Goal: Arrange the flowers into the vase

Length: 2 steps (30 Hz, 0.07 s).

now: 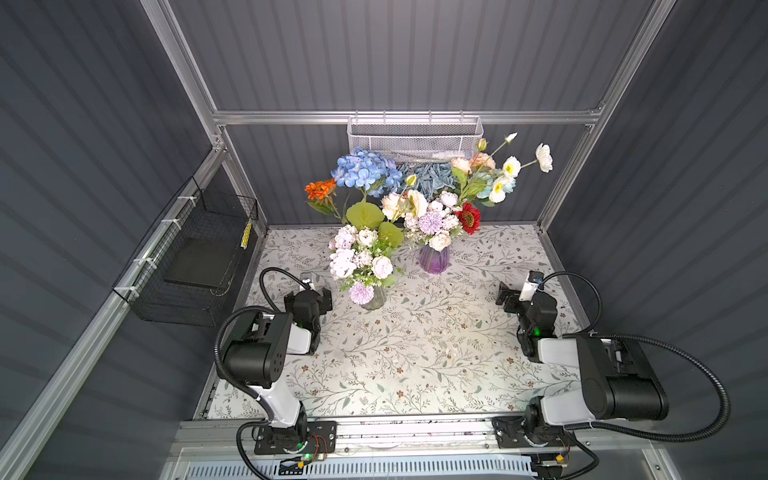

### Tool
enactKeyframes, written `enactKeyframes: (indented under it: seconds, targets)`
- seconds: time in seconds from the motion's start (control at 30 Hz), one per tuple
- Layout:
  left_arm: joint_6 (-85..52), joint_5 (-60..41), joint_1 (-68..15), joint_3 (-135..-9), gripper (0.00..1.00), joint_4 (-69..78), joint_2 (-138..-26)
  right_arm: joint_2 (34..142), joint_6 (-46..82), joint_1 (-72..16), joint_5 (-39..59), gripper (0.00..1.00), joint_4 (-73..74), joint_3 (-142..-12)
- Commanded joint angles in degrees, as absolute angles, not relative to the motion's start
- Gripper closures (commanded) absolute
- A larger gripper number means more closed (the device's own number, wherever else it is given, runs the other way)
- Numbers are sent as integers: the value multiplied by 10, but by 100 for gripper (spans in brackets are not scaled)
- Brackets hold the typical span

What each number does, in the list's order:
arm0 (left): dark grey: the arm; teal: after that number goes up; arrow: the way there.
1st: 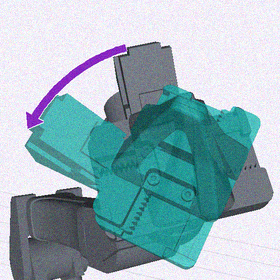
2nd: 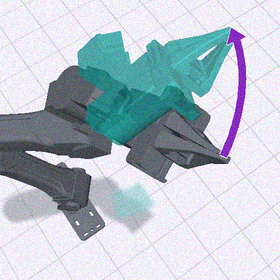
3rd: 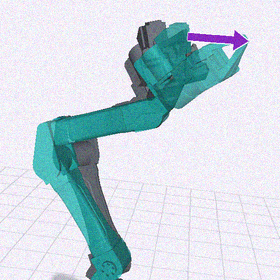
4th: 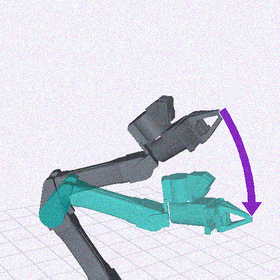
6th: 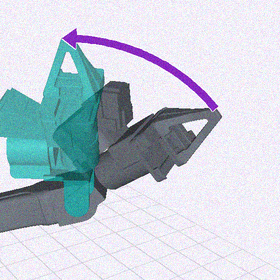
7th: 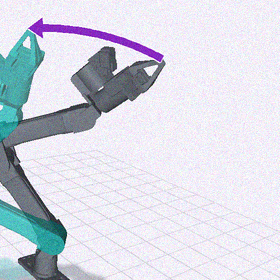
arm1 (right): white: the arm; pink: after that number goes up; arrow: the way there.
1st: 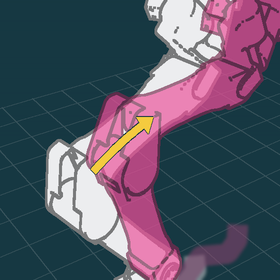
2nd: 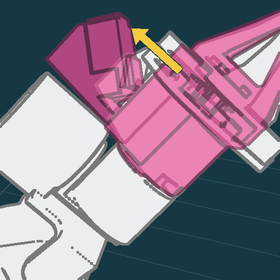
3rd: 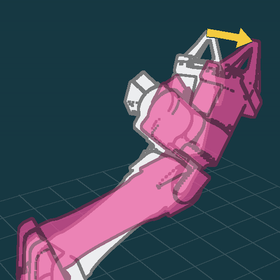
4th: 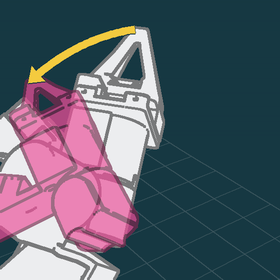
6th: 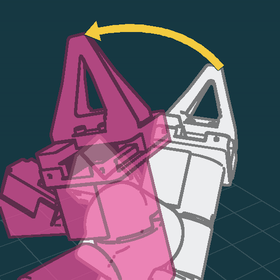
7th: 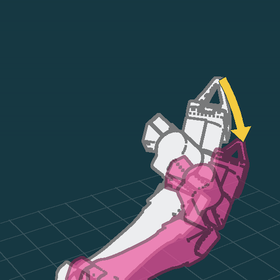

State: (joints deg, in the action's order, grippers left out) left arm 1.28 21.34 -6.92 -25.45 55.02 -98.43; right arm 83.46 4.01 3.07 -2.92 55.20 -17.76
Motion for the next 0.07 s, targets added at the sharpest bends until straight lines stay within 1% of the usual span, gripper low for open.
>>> enactKeyframes:
  seconds: [0.0, 0.03]
  targets:
    - [6, 211, -69, -262, 0, 550, -987, 834, 36, 32, -24, 1, 560, -184]
    - [6, 211, -69, -262, 0, 550, -987, 835, 36, 33, -25, 1, 562, -184]
